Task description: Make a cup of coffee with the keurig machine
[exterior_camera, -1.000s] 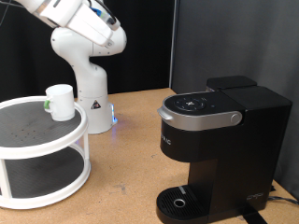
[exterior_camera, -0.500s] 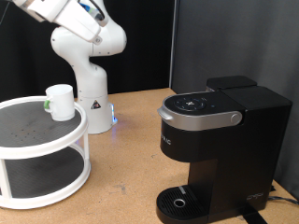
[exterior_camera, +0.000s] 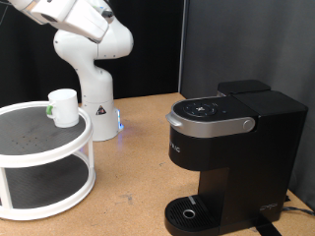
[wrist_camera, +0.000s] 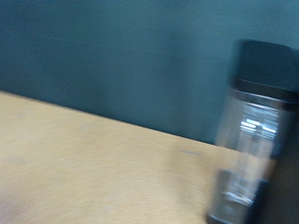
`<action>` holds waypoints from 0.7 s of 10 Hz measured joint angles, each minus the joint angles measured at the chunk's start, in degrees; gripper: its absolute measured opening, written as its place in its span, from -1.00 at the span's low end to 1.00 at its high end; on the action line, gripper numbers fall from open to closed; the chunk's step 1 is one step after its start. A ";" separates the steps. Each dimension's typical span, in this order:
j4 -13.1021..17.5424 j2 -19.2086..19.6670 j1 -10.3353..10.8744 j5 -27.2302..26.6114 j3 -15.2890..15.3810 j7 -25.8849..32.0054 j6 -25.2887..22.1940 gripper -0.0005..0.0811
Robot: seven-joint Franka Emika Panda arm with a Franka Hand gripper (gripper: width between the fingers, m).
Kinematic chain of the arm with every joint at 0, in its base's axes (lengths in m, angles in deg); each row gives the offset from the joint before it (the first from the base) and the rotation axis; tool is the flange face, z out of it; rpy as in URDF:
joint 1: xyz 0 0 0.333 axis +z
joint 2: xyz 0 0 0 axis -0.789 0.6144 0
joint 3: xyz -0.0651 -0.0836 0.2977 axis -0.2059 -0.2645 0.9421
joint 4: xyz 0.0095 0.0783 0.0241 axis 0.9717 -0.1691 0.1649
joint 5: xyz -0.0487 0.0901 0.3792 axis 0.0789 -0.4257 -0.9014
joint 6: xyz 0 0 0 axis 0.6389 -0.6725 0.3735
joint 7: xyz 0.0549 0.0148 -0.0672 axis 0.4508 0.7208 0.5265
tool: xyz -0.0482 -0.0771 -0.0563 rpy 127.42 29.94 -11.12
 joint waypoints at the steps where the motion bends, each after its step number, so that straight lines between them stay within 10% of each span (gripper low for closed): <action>1: 0.99 0.64 0.02 2.99 -0.42 4.38 -2.36 -0.99; 7: 5.41 4.95 -0.17 11.26 -1.91 12.21 -10.74 -0.99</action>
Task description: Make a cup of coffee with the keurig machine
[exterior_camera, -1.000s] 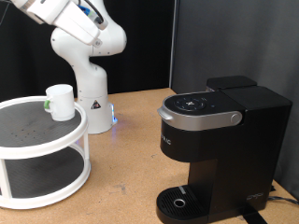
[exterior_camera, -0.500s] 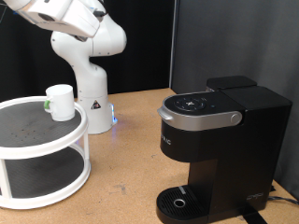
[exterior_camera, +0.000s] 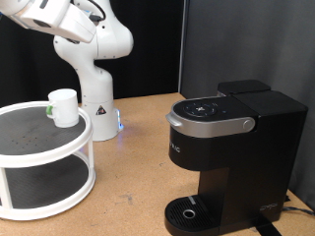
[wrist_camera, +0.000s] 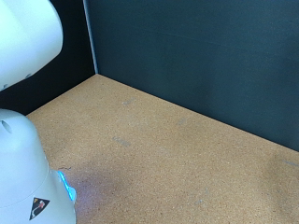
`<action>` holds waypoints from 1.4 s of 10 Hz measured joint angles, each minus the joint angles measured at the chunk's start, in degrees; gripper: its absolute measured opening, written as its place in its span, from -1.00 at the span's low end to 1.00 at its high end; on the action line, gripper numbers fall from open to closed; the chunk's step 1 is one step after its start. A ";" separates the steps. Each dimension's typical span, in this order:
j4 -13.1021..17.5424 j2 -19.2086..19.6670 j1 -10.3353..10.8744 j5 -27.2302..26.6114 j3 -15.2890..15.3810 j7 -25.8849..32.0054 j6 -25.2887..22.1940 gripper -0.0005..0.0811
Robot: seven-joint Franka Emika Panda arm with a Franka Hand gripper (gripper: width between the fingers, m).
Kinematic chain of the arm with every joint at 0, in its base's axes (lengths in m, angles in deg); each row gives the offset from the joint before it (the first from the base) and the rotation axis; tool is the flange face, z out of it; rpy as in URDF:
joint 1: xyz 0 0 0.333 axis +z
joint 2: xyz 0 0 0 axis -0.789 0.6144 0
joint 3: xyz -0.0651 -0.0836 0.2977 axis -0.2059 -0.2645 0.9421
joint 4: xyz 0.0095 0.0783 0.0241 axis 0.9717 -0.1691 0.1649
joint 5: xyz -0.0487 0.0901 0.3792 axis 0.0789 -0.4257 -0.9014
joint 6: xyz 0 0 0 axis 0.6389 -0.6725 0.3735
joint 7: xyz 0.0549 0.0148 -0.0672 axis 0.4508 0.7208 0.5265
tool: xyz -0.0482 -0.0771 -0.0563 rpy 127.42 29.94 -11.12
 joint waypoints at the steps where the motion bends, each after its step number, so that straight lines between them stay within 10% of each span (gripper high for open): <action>1: 0.07 0.06 0.19 2.10 0.00 3.59 -2.08 -0.99; 4: -1.18 -0.70 -0.02 10.17 -0.12 14.07 0.17 -0.99; 14: -3.89 -1.31 -1.58 11.58 -4.02 18.18 4.45 -0.99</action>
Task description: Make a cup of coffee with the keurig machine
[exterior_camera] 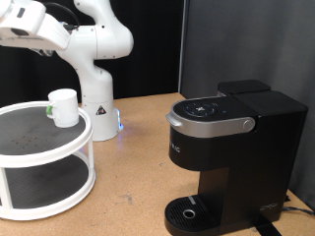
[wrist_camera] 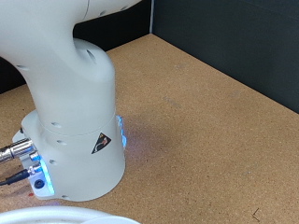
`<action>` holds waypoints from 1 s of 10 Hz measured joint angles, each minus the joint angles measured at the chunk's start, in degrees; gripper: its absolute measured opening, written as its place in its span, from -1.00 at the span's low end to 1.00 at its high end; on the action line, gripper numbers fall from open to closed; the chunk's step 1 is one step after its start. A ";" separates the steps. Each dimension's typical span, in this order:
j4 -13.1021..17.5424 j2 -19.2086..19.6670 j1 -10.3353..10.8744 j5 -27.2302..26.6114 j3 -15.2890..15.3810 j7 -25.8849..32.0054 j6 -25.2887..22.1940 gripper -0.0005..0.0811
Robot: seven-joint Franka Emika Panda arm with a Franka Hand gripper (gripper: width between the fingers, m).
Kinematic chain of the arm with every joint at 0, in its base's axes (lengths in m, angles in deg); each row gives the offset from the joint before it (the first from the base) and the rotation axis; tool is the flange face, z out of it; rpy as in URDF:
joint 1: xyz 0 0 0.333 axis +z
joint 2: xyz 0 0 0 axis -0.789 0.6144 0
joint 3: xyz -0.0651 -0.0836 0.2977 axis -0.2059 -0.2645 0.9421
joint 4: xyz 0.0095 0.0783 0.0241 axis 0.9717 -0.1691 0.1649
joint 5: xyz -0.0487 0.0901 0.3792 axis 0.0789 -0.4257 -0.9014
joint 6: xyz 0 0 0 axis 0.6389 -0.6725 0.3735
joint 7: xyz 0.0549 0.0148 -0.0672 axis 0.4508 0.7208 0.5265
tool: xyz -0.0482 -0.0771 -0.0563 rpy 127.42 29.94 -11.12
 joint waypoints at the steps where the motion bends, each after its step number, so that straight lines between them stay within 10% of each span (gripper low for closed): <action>1: -0.54 0.03 0.00 0.00 -0.05 0.00 0.58 -0.99; 7: -6.19 0.97 -0.01 2.11 -0.26 -0.04 10.05 -0.99; 9: -7.56 2.24 -0.02 2.10 -0.42 -0.04 12.68 -0.75; 10: -8.13 2.83 -0.02 2.10 -0.45 -0.03 13.77 -0.30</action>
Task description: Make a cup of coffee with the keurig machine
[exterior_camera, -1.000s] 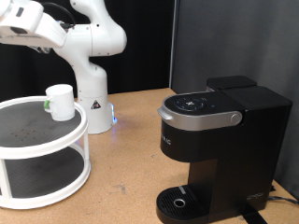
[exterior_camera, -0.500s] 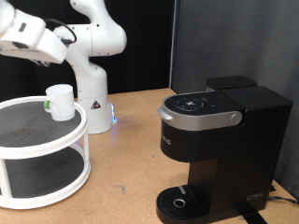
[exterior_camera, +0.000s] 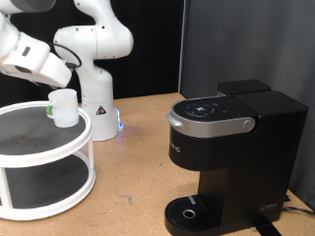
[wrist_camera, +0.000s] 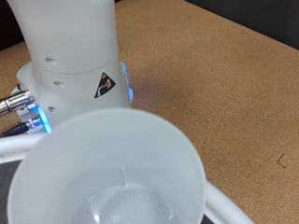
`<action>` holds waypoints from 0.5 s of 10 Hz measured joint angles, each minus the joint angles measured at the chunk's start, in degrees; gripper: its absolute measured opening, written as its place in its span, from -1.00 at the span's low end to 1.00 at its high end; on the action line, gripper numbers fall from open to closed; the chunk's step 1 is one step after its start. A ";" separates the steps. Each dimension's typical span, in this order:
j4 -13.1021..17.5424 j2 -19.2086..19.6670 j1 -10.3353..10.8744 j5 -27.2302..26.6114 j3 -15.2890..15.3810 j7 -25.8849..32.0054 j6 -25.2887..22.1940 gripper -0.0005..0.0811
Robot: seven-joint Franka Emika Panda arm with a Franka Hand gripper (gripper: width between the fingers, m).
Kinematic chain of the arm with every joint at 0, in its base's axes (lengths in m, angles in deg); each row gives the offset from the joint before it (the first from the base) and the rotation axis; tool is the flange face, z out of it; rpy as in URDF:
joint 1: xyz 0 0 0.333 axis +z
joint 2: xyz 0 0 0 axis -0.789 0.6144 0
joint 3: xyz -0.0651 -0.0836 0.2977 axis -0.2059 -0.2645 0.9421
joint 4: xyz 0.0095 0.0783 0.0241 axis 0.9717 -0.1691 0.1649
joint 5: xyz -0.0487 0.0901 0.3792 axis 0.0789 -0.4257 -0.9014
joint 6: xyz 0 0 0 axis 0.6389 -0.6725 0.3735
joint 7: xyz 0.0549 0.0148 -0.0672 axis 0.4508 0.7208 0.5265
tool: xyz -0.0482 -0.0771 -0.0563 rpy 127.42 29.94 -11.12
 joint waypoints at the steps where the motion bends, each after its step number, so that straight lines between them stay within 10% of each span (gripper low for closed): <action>1: -0.56 0.34 0.00 0.00 -0.01 0.03 0.76 0.03; 5: -2.53 1.04 -0.05 1.01 -0.12 1.20 3.80 0.81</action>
